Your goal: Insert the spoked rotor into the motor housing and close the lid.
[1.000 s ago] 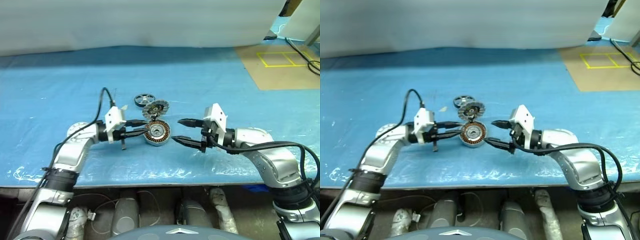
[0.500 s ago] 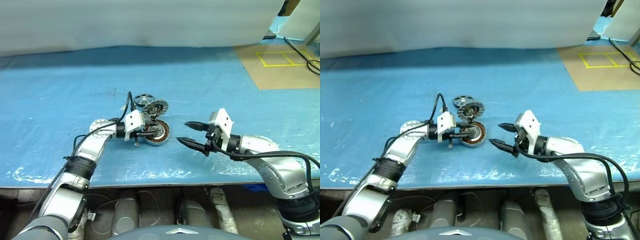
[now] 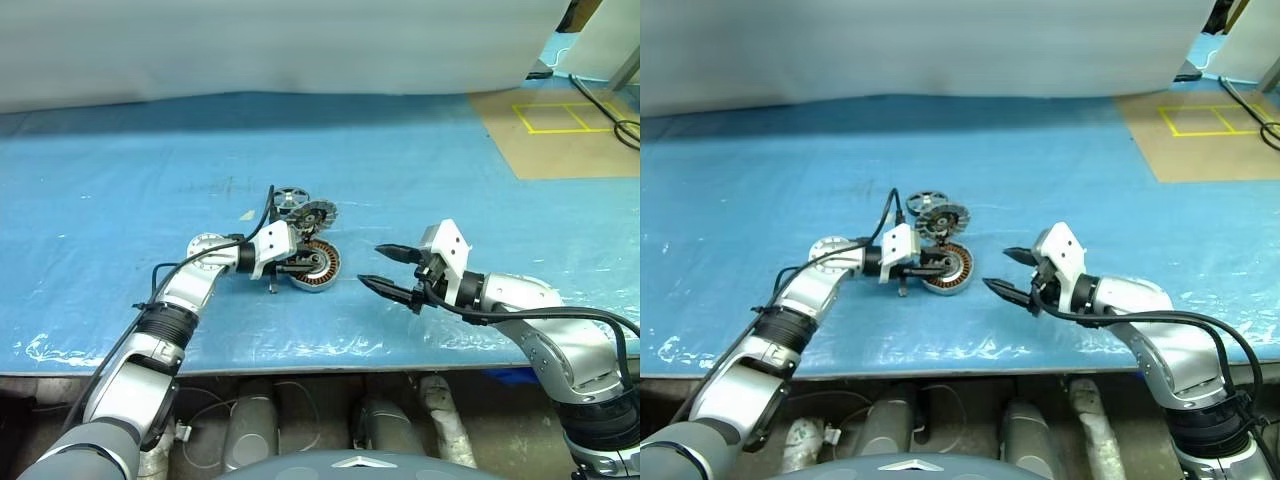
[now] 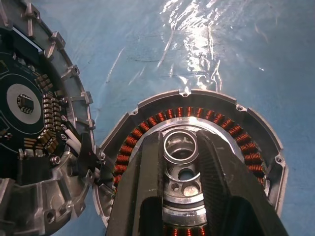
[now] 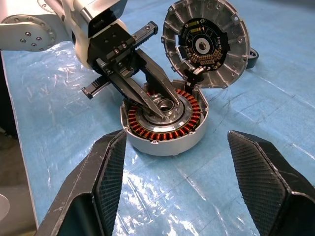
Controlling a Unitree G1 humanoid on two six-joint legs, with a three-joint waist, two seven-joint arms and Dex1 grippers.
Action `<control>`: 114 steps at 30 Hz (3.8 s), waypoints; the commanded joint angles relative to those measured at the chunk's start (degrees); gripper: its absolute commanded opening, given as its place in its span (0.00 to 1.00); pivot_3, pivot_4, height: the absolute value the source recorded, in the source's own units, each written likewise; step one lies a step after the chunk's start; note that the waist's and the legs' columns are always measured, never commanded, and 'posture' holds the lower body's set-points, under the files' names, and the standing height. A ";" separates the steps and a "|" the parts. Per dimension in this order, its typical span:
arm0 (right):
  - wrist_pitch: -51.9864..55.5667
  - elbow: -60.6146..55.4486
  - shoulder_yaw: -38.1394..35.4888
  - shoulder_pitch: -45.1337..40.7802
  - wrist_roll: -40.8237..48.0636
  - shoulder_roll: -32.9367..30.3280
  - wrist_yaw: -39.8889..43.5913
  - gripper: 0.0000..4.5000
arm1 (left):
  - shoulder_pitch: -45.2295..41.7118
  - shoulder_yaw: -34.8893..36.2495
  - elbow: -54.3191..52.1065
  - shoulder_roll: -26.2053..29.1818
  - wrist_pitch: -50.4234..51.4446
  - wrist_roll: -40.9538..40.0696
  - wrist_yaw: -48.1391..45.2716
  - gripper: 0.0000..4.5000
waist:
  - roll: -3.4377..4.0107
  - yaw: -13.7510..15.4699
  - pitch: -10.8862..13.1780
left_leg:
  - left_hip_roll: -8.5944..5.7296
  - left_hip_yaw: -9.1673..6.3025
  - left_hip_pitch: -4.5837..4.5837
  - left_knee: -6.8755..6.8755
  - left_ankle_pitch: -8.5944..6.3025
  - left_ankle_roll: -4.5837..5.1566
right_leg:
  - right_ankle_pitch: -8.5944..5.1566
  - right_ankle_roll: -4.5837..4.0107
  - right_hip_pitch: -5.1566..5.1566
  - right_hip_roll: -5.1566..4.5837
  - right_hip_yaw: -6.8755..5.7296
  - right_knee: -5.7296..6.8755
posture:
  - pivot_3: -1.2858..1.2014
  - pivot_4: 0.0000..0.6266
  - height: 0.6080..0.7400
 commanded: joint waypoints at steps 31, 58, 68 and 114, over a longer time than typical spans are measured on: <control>-0.66 -1.66 0.32 -0.56 -1.59 -0.03 -1.31 0.76 | -0.52 -1.18 -0.97 1.93 0.86 1.86 -1.14 0.15 | 0.00 0.00 0.00 | 0.00 0.00 0.02 -0.01 0.00 0.00 | 0.00 0.00 0.02 0.00 -0.01 -0.01 | 0.52 0.24 1.00; -0.67 -1.95 0.71 -0.26 -2.09 0.11 -1.19 0.76 | -2.59 -0.13 -1.30 1.40 3.87 -1.10 -2.23 0.15 | 0.01 0.00 0.01 | -0.01 0.00 -0.08 -0.05 0.00 -0.01 | 0.00 0.01 -0.07 0.00 -0.01 -0.06 | 0.52 0.24 1.00; -0.54 -2.49 0.51 0.48 -2.22 0.04 -1.77 0.76 | -2.86 -0.85 -0.17 1.09 2.68 0.22 -3.06 0.15 | 0.01 0.01 0.00 | -0.01 0.00 -0.08 -0.05 0.00 0.00 | 0.00 0.01 -0.07 0.00 -0.01 -0.05 | 0.52 0.24 1.00; -8.02 19.52 12.90 -18.77 -7.65 9.63 6.83 0.00 | 17.00 12.99 -23.01 9.67 16.20 -20.15 -7.62 0.69 | 0.04 -0.55 0.02 | -0.01 0.04 -0.10 -0.14 0.04 -0.08 | -0.01 -0.01 -0.16 0.00 0.01 -0.04 | 0.52 0.24 1.00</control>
